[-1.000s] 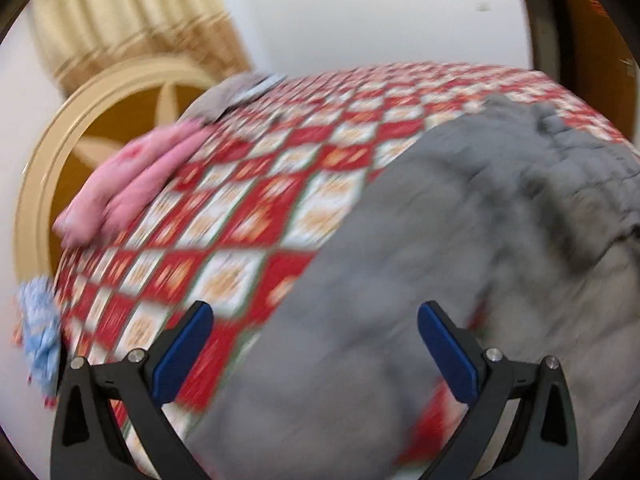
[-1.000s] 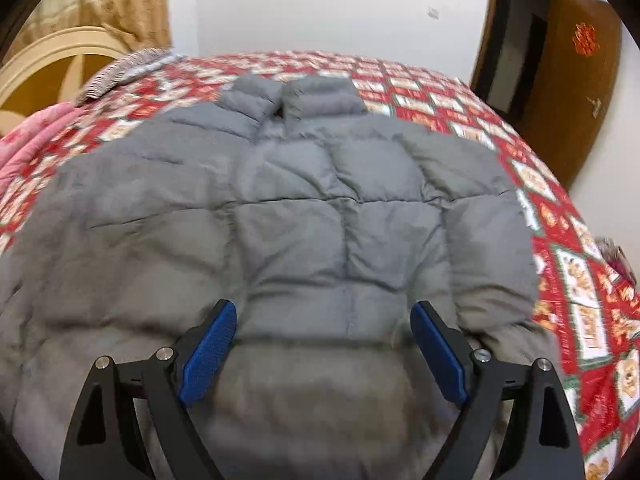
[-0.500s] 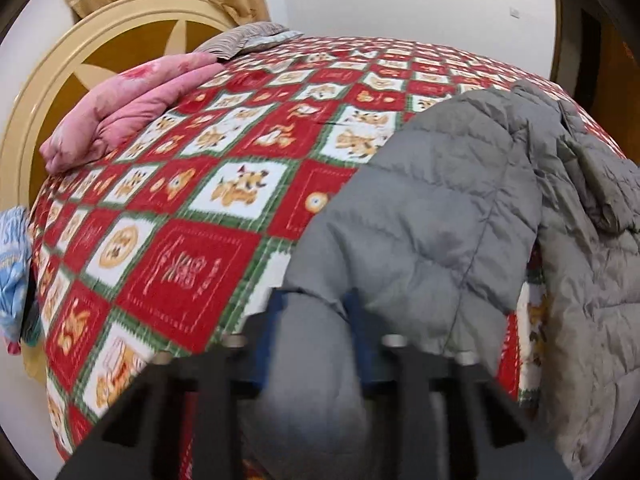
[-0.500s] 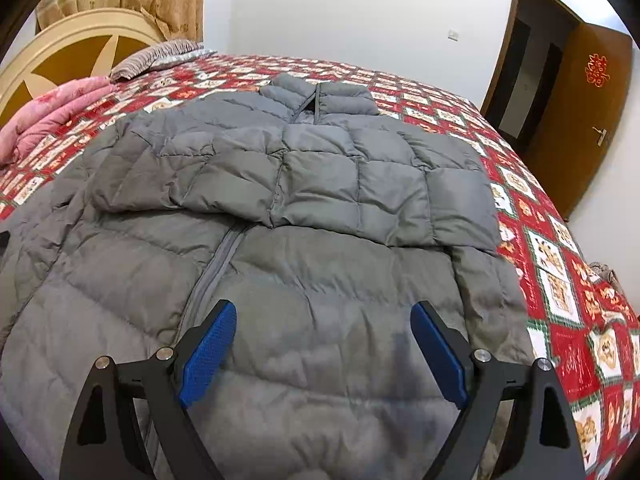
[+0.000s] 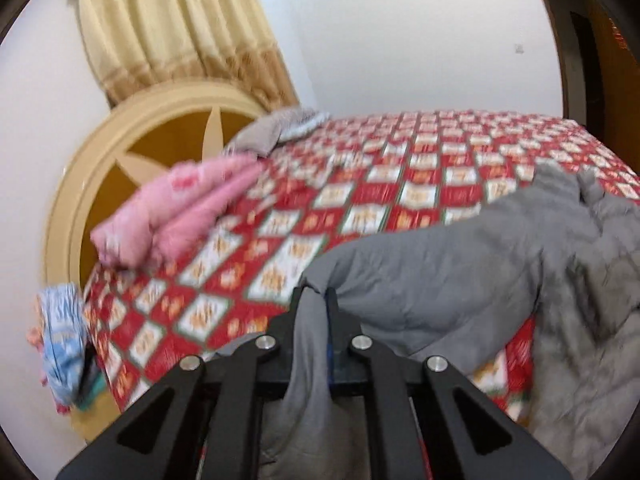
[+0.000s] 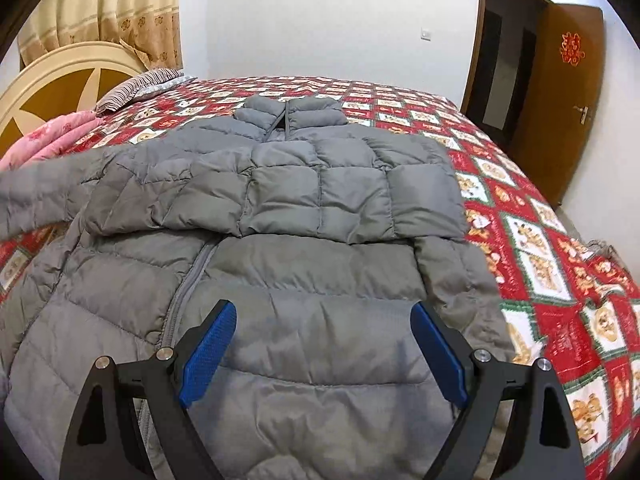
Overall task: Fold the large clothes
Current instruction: 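Grasp the other sleeve cuff with the left tool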
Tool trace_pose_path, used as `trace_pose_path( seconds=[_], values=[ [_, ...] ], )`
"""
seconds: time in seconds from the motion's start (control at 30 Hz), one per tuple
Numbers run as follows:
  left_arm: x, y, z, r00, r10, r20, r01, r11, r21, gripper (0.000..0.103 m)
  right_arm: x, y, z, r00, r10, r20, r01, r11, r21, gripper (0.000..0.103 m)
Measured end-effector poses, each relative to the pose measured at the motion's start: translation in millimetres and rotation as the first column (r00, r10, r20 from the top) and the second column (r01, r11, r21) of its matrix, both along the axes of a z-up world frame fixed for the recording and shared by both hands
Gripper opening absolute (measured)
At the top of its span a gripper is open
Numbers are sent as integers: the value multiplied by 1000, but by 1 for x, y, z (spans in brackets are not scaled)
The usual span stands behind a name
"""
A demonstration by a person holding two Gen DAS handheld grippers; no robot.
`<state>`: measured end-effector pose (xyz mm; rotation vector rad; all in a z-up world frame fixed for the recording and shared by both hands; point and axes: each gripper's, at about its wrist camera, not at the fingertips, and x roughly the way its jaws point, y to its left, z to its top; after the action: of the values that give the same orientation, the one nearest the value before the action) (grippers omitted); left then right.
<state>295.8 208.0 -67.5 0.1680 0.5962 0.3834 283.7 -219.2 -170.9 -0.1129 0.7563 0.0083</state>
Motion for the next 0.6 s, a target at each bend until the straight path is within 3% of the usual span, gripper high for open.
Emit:
trace_pose_path(
  seconds=[0.1, 0.27, 0.6],
  values=[
    [11, -32, 27, 997, -63, 46, 61, 998, 30, 8, 0, -6, 5, 1000, -20, 19, 20, 1000, -23, 89],
    [21, -103, 48, 977, -195, 83, 190, 980, 63, 8, 2, -27, 12, 997, -69, 26, 69, 998, 1, 89],
    [38, -227, 42, 905, -420, 63, 418, 907, 38, 8, -4, -48, 12, 995, -96, 24, 97, 995, -5, 89]
  ],
)
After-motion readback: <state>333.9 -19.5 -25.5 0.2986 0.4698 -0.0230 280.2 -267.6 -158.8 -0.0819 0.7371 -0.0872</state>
